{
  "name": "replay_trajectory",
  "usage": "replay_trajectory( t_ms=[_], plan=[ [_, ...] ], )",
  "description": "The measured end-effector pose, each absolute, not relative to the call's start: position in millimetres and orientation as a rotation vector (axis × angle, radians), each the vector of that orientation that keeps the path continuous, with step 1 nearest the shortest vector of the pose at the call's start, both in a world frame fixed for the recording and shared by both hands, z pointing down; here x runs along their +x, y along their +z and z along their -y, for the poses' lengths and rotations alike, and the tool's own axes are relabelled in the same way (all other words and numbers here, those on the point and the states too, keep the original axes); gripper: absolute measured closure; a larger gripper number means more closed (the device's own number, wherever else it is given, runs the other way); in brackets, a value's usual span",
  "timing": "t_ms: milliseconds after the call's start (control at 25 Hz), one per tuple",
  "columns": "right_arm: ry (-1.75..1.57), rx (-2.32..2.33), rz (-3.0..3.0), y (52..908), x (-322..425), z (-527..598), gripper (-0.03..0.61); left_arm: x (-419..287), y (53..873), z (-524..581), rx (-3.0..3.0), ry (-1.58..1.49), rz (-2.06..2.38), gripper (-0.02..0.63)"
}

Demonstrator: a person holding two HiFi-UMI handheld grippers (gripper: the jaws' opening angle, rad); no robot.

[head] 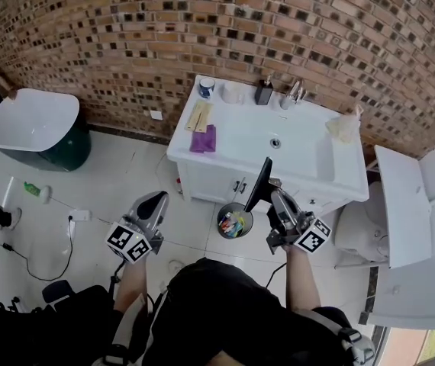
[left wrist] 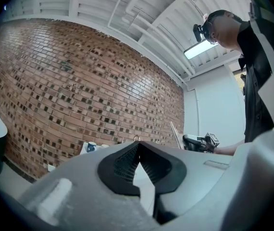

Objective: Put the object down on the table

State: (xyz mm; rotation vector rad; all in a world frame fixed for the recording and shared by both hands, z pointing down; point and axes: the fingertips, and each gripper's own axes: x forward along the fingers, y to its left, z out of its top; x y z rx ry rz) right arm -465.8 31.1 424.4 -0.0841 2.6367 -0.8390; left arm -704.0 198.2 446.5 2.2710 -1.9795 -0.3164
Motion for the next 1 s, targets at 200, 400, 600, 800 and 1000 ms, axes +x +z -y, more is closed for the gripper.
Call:
replay_trajectory(
  t_ms=[200,400,600,800,1000],
  plan=[
    [-0.815,-0.181,-2.598,423.7,-415.4,-20.0,0.571,-663.2,441.2,-164.7,2.349,-0.293,1.877,0.614],
    [-0.801,-0.263,-2.585,427.0,-363.8,-9.5,0.571,-622.9,441.6,-138.4,2.391,-0.318,1.792,0.614],
    [-0.789,-0.332,-2.573,430.6,-322.0,-2.1,0.571,-589.2,440.9,-118.4,2.407,-0.333,1.730,0.614],
    [-0.793,-0.365,-2.559,435.4,-304.2,1.5,0.571,-571.5,443.7,-105.5,2.428,-0.318,1.674,0.614],
    [-0.768,-0.448,-2.503,427.7,-297.5,8.4,0.571,-580.9,440.3,-88.3,2.483,-0.307,1.619,0.614]
  ],
)
